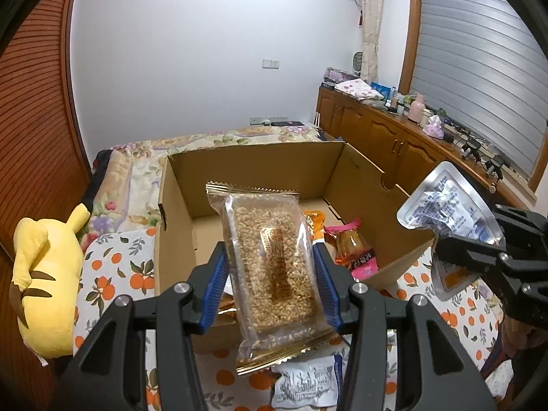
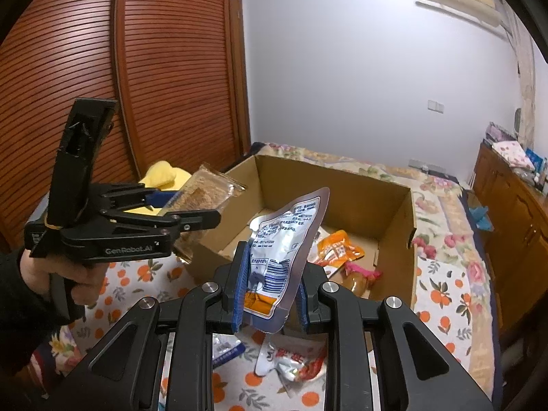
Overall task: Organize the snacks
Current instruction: 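Carry both snacks over the box and open the left tool to drop the bar, then open the right tool over the box to drop the white-and-blue packet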
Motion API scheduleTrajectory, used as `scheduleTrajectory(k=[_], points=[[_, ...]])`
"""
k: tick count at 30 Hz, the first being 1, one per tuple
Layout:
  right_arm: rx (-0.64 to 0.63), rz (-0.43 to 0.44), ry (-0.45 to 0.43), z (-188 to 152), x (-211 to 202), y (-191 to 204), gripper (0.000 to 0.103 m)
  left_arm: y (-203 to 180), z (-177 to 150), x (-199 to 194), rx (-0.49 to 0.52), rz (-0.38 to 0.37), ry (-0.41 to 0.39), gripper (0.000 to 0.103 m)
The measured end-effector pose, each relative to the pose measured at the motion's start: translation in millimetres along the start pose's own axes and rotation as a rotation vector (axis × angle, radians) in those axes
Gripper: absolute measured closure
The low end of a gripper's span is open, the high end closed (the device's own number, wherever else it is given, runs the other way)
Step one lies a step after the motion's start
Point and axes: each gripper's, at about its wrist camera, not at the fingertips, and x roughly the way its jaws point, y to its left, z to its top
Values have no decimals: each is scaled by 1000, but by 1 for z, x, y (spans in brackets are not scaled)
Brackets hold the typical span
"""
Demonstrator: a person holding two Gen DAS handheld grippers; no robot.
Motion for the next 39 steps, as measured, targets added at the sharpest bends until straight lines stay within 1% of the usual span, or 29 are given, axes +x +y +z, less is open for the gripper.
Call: scheduleTrajectory(k=[7,11,16,18,23,26,28,30,31,39], points=[[9,-26,21,2,10,-11,81,9,7,15,-23,17,22,54],[37,-38,44,0,20,-22,81,6,8,24,-6,47,40,51],[38,-64,76,-4,31,-29,81,8,12,28,0,55,37,51],[37,-70,83,-5,34,-31,81,9,14,28,-2,48,29,47],[62,-69,104,-4,49,-39,81,10,14,24,-1,48,21,46],[95,-59,120,-2,61,-45,81,10,14,20,0,43,10,39],[109,-61,130,-2,68,-48,81,11,13,18,1,36,4,38],[114,-64,133,-1,72,-49,81,12,12,16,1,32,2,30],[114,-64,133,-1,74,-49,81,13,11,15,0,30,-3,29],[119,-76,151,-2,83,-52,80,17,7,9,-5,33,-12,28]])
